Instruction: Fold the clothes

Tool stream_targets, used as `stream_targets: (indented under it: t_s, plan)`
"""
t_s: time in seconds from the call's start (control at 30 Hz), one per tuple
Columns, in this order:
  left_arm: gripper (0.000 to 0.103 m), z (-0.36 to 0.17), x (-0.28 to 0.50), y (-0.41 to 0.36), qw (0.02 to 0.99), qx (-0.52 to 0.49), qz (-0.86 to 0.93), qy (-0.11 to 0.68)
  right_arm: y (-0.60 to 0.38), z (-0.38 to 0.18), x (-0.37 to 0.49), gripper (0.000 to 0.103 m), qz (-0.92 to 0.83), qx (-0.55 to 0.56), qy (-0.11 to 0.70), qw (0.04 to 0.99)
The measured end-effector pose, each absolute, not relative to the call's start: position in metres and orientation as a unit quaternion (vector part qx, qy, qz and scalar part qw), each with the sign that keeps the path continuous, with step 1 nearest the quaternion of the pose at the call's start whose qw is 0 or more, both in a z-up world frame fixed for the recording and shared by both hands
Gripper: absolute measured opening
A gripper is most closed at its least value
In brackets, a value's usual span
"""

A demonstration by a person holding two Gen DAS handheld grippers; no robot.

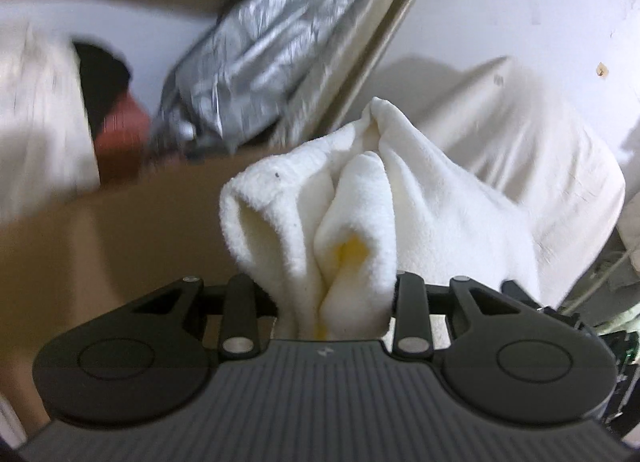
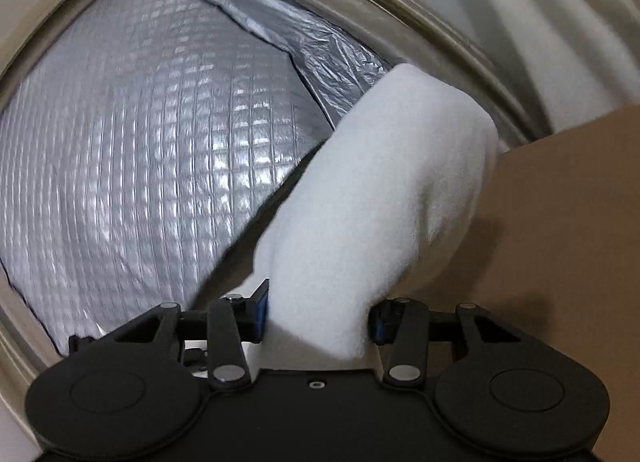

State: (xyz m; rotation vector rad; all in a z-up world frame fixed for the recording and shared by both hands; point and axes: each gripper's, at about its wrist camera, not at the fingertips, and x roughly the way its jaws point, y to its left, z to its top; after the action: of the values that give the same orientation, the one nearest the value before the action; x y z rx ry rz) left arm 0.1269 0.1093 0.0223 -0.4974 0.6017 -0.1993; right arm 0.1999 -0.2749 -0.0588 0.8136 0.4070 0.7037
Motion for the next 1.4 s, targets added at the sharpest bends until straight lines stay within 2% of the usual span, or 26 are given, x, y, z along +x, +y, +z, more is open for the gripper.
stream_targets:
  t_s: [0.07, 0.1, 0.17, 0.23, 0.3, 0.43, 0.53, 0.57, 0.6, 0.63, 0.67, 0.7, 0.73, 0.77, 0.87, 0.9, 0.93, 0.97, 1.0, 1.03, 1.07, 1.1, 1.17, 1.33, 1.4]
  plan:
    - [0.04, 0.017, 0.152, 0.127, 0.922, -0.234, -0.089, 0.295, -0.259, -0.071, 0.228, 0.061, 0.317, 0.392, 0.211, 0.837]
    - [0.051, 0.007, 0.172, 0.131, 0.92, -0.229, -0.075, 0.308, -0.252, -0.079, 0.242, 0.065, 0.305, 0.393, 0.226, 0.838]
    - [0.062, -0.029, 0.205, 0.142, 0.911, -0.215, -0.009, 0.353, -0.241, -0.103, 0.264, 0.071, 0.251, 0.375, 0.285, 0.846]
    - [0.062, -0.069, 0.221, 0.15, 0.89, -0.213, 0.055, 0.398, -0.237, -0.13, 0.275, 0.073, 0.201, 0.345, 0.344, 0.85]
    - [0.059, -0.104, 0.217, 0.156, 0.869, -0.251, 0.063, 0.421, -0.237, -0.147, 0.267, 0.073, 0.2, 0.328, 0.365, 0.848]
    - [0.061, -0.142, 0.177, 0.156, 0.85, -0.346, 0.033, 0.396, -0.236, -0.167, 0.237, 0.078, 0.25, 0.315, 0.392, 0.827]
    - [0.061, -0.164, 0.175, 0.151, 0.831, -0.405, 0.03, 0.381, -0.223, -0.183, 0.214, 0.08, 0.308, 0.317, 0.423, 0.791]
    - [0.057, -0.167, 0.181, 0.148, 0.823, -0.415, 0.014, 0.388, -0.213, -0.189, 0.207, 0.081, 0.329, 0.314, 0.434, 0.778]
    - [0.04, -0.17, 0.188, 0.146, 0.815, -0.425, -0.003, 0.394, -0.202, -0.194, 0.199, 0.081, 0.334, 0.307, 0.435, 0.777]
    - [0.034, -0.17, 0.192, 0.144, 0.811, -0.428, -0.015, 0.398, -0.194, -0.197, 0.19, 0.081, 0.326, 0.297, 0.423, 0.792]
    - [0.029, -0.16, 0.191, 0.143, 0.822, -0.41, -0.011, 0.395, -0.189, -0.198, 0.185, 0.076, 0.319, 0.295, 0.406, 0.804]
    - [0.026, -0.15, 0.189, 0.141, 0.833, -0.391, -0.007, 0.392, -0.184, -0.2, 0.184, 0.064, 0.318, 0.308, 0.399, 0.803]
    - [0.026, -0.139, 0.186, 0.141, 0.843, -0.372, -0.003, 0.388, -0.182, -0.201, 0.185, 0.061, 0.316, 0.337, 0.399, 0.792]
    - [0.024, -0.125, 0.181, 0.141, 0.856, -0.354, -0.001, 0.377, -0.181, -0.202, 0.186, 0.053, 0.321, 0.393, 0.392, 0.767]
    - [0.025, -0.08, 0.161, 0.144, 0.89, -0.331, -0.021, 0.314, -0.177, -0.203, 0.184, 0.048, 0.329, 0.511, 0.377, 0.699]
    - [0.035, -0.07, 0.158, 0.143, 0.896, -0.323, -0.026, 0.302, -0.175, -0.203, 0.182, 0.048, 0.33, 0.53, 0.377, 0.684]
    - [0.041, -0.064, 0.157, 0.141, 0.901, -0.315, -0.026, 0.298, -0.173, -0.2, 0.18, 0.049, 0.328, 0.524, 0.382, 0.687]
    - [0.05, -0.068, 0.158, 0.136, 0.897, -0.308, -0.011, 0.317, -0.169, -0.193, 0.177, 0.055, 0.314, 0.449, 0.399, 0.735]
    - [0.05, -0.073, 0.158, 0.13, 0.892, -0.301, 0.003, 0.337, -0.165, -0.187, 0.173, 0.06, 0.297, 0.373, 0.415, 0.775]
    - [0.05, -0.08, 0.159, 0.124, 0.885, -0.295, 0.019, 0.36, -0.165, -0.183, 0.169, 0.06, 0.284, 0.315, 0.429, 0.798]
    - [0.046, -0.095, 0.158, 0.116, 0.872, -0.295, 0.036, 0.389, -0.171, -0.18, 0.163, 0.062, 0.284, 0.296, 0.425, 0.807]
    - [0.046, -0.11, 0.156, 0.107, 0.866, -0.289, 0.044, 0.407, -0.178, -0.175, 0.157, 0.066, 0.283, 0.282, 0.419, 0.815]
    - [0.045, -0.132, 0.161, 0.088, 0.863, -0.243, 0.062, 0.439, -0.197, -0.162, 0.151, 0.068, 0.269, 0.288, 0.404, 0.825]
    - [0.045, -0.117, 0.159, 0.085, 0.882, -0.191, 0.114, 0.415, -0.236, -0.125, 0.186, 0.083, 0.231, 0.295, 0.367, 0.852]
    - [0.043, -0.117, 0.157, 0.089, 0.886, -0.19, 0.12, 0.406, -0.243, -0.121, 0.217, 0.092, 0.223, 0.304, 0.366, 0.851]
